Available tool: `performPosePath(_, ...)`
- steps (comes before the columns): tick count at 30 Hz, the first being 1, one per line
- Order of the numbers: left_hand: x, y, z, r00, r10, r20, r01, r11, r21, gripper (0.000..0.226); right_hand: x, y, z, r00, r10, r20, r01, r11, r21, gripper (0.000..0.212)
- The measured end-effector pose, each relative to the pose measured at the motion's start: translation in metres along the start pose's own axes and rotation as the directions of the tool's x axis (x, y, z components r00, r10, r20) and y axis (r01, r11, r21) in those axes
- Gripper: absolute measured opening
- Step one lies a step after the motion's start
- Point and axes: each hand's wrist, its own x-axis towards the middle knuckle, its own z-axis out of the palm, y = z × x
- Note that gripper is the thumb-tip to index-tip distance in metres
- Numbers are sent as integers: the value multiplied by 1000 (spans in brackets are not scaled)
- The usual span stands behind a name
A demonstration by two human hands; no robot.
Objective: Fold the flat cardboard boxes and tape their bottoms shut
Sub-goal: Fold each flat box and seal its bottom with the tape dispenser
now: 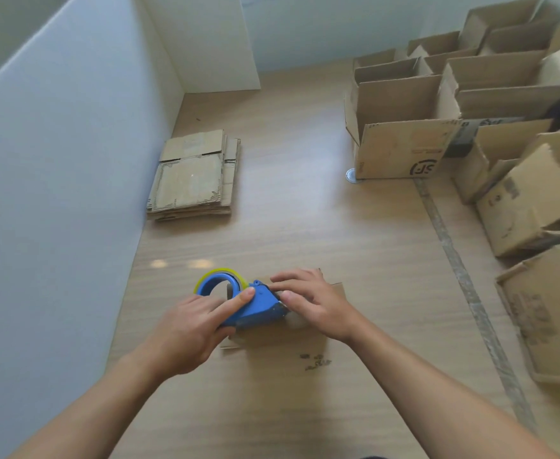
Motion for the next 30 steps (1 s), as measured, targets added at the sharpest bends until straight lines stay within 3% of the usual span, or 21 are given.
performPosePath(7,0,6,-5,1000,-13,-1,13,1000,-20,55,6,-2,-7,999,39,17,-40,997,72,15)
performPosePath(15,13,9,-7,992,-50,117,67,987,-143,70,2,0,2,965,121,-234,-90,986,139,18)
performPosePath(19,17,10,-6,985,-57,163,79,988,-131,69,-17,0,-9,875,233,-425,-124,955,269,30)
performPosePath(22,15,8,-5,986,-50,161,72,988,-136,68,-36,11,-26,823,330,-462,-179,923,342,30)
performPosePath(24,15,9,-5,987,-51,150,74,986,-151,68,-46,23,-35,725,473,-500,-255,859,443,29)
performPosePath(26,16,11,-5,987,-60,151,83,985,-153,67,-52,31,-43,662,595,-455,-296,766,571,29)
performPosePath(30,19,9,-7,979,-60,195,87,987,-132,67,-48,24,-46,732,642,-228,-345,638,688,15)
